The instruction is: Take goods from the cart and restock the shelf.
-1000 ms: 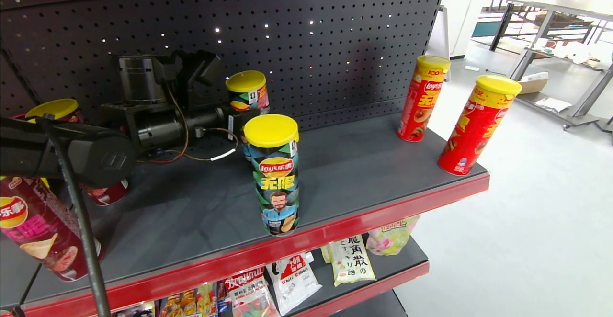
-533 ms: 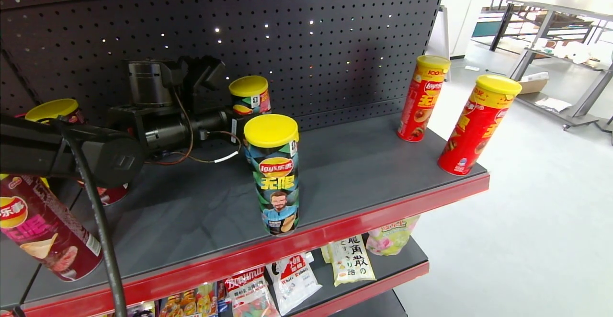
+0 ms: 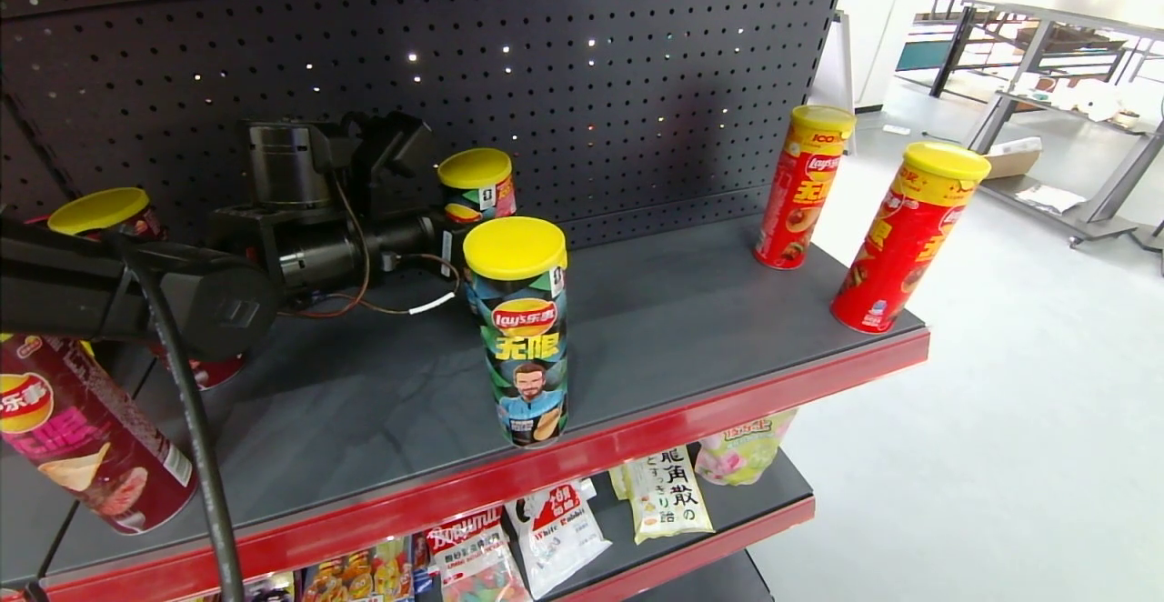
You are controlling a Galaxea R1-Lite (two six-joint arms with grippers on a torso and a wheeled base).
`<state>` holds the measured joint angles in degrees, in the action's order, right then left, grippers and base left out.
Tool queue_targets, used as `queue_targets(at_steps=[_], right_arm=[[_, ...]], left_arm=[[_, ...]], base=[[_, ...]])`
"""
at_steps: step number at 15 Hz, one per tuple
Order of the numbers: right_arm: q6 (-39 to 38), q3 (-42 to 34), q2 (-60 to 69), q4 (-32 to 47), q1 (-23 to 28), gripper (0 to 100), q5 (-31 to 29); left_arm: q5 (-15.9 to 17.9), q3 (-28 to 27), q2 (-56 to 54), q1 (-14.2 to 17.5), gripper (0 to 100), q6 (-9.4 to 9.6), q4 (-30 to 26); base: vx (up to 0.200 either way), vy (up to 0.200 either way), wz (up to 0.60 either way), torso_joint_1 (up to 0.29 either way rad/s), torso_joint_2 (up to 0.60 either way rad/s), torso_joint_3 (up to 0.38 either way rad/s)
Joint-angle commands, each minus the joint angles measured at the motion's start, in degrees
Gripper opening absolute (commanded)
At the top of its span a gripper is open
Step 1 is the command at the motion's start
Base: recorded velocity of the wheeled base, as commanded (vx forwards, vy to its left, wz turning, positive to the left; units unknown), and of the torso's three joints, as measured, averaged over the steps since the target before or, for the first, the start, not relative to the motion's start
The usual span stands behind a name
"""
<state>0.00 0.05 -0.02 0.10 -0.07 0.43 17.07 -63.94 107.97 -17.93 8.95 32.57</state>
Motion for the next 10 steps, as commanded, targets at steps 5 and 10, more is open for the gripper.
queue_targets(at_steps=[5,10], right_arm=[[0.0,0.0,0.0,0.1,0.0,100,0.0],[0.0,0.0,0.0,0.0,0.0,100,0.0]], left_arm=[[-0.1,0.3,-1.1,-0.2,100,0.1,-0.2],[-0.1,8.0,-6.9,0.3,100,0.02,-0.2]], base=[[0.0,0.0,0.0,0.0,0.0,0.0],[0.0,0.0,0.0,0.0,0.0,0.0]])
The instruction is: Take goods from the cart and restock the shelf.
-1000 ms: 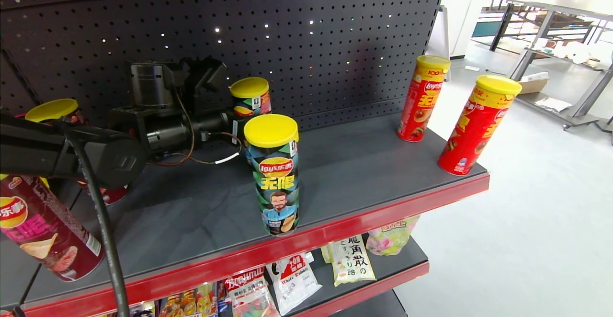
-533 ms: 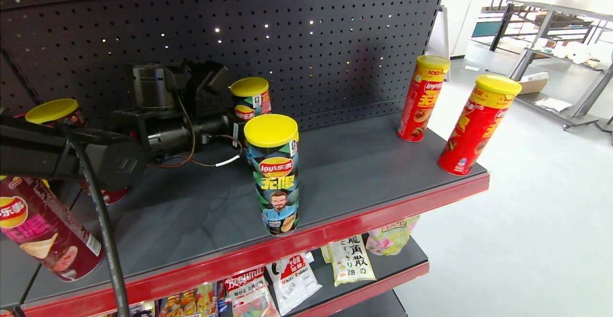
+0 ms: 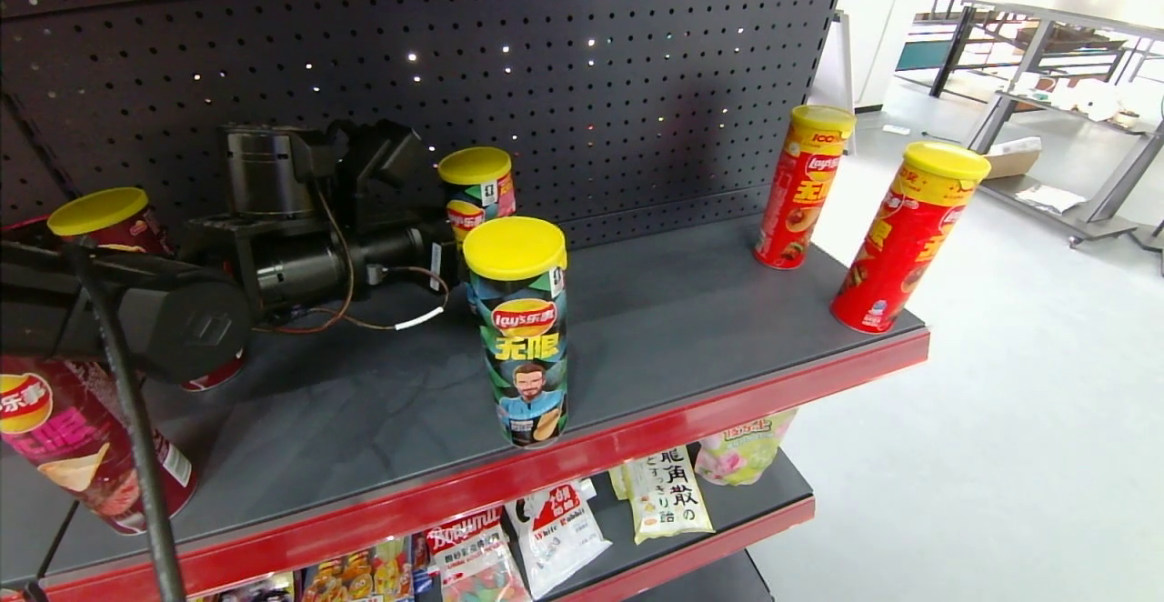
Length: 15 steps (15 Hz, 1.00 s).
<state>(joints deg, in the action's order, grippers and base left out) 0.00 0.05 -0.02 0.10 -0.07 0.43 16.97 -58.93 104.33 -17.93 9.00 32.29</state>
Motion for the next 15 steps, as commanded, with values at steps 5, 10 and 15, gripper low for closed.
queue_targets(at_steps=[5,10,15], right_arm=[[0.0,0.0,0.0,0.1,0.0,100,0.0],[0.0,0.0,0.0,0.0,0.0,100,0.0],[0.0,0.0,0.0,0.0,0.0,100,0.0]], left_arm=[[-1.6,5.8,-6.8,0.5,100,-0.03,0.1],[-8.4,4.7,-6.6,1.7,100,-0.12,-0.1],[-11.7,4.6,-6.6,1.8,100,0.23,-0.2]], base=[[0.0,0.0,0.0,0.0,0.0,0.0],[0.0,0.0,0.0,0.0,0.0,0.0],[0.0,0.0,0.0,0.0,0.0,0.0]])
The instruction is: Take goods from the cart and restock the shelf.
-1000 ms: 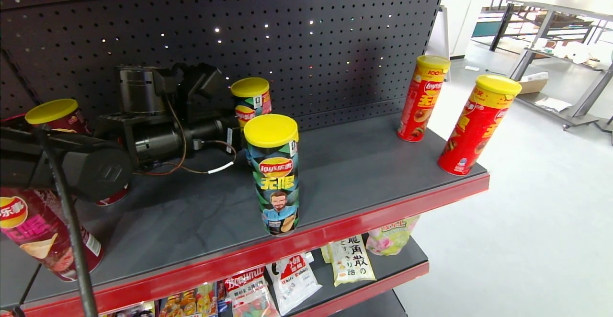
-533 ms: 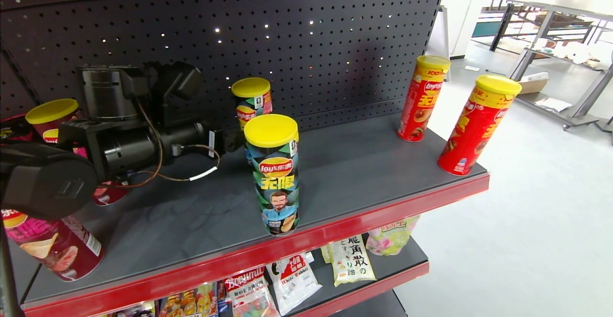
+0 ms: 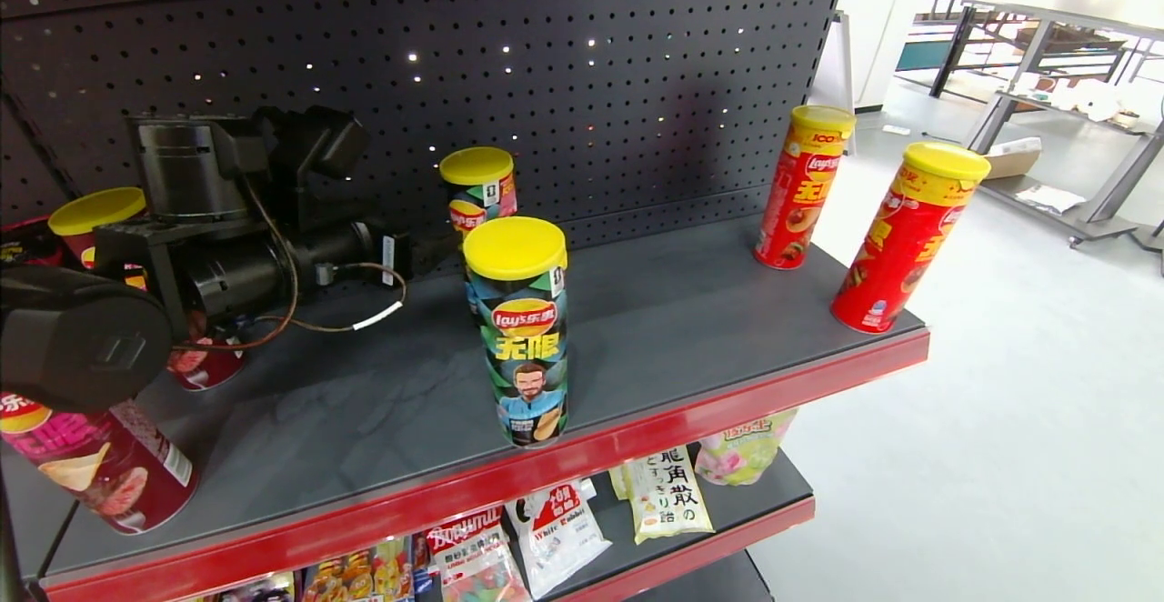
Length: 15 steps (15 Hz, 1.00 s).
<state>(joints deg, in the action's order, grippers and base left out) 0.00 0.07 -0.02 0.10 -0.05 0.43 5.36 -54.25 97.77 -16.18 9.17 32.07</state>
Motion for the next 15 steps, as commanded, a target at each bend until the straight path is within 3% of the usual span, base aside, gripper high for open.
queue_targets(at_steps=[1,3,5,8,15], right_arm=[[0.0,0.0,0.0,0.0,0.0,100,0.0],[0.0,-0.1,0.0,0.0,0.0,100,0.0],[0.0,-0.1,0.0,0.0,0.0,100,0.0],[0.0,-0.1,0.0,0.0,0.0,100,0.0],[0.0,0.0,0.0,0.0,0.0,100,0.0]], left_arm=[[-2.4,0.0,0.1,-0.1,100,0.41,-0.1],[-2.9,-0.2,0.4,0.0,100,0.5,-0.1],[-6.1,-0.2,1.2,-0.1,100,0.5,0.0],[-8.2,-0.9,3.1,0.4,100,0.59,0.0],[-8.4,-5.5,9.5,0.4,100,0.85,0.8]], base=[[0.0,0.0,0.0,0.0,0.0,0.0],[0.0,0.0,0.0,0.0,0.0,0.0],[0.0,0.0,0.0,0.0,0.0,0.0],[0.0,0.0,0.0,0.0,0.0,0.0],[0.0,0.0,0.0,0.0,0.0,0.0]])
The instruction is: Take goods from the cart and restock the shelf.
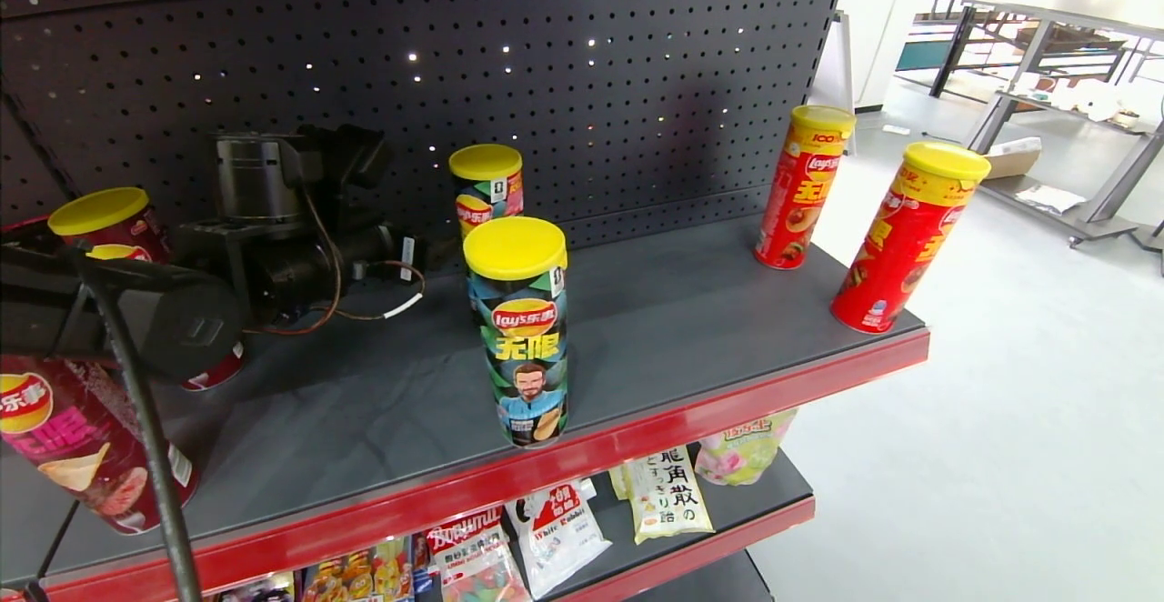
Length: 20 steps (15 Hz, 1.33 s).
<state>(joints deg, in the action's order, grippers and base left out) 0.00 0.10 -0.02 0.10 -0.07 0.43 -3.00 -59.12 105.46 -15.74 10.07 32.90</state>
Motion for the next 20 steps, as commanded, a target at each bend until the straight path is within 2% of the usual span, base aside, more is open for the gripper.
queue_targets(at_steps=[1,7,9,14,20], right_arm=[[0.0,0.0,0.0,0.0,0.0,100,0.0],[0.0,-0.1,0.0,0.0,0.0,100,0.0],[0.0,0.0,0.0,0.0,0.0,100,0.0],[0.0,-0.1,0.0,0.0,0.0,100,0.0],[0.0,-0.1,0.0,0.0,0.0,100,0.0]], left_arm=[[0.0,-0.4,2.6,0.0,100,0.3,1.2],[0.0,-0.4,3.1,0.1,100,0.39,2.4],[0.0,-0.3,2.7,0.8,100,1.27,2.4],[0.0,0.0,1.9,1.4,100,1.53,2.4],[0.5,-0.1,4.1,4.1,100,2.59,3.8]], base=[[0.0,0.0,0.0,0.0,0.0,0.0],[0.0,0.0,0.0,0.0,0.0,0.0],[0.0,0.0,0.0,0.0,0.0,0.0],[0.0,0.0,0.0,0.0,0.0,0.0],[0.0,0.0,0.0,0.0,0.0,0.0]])
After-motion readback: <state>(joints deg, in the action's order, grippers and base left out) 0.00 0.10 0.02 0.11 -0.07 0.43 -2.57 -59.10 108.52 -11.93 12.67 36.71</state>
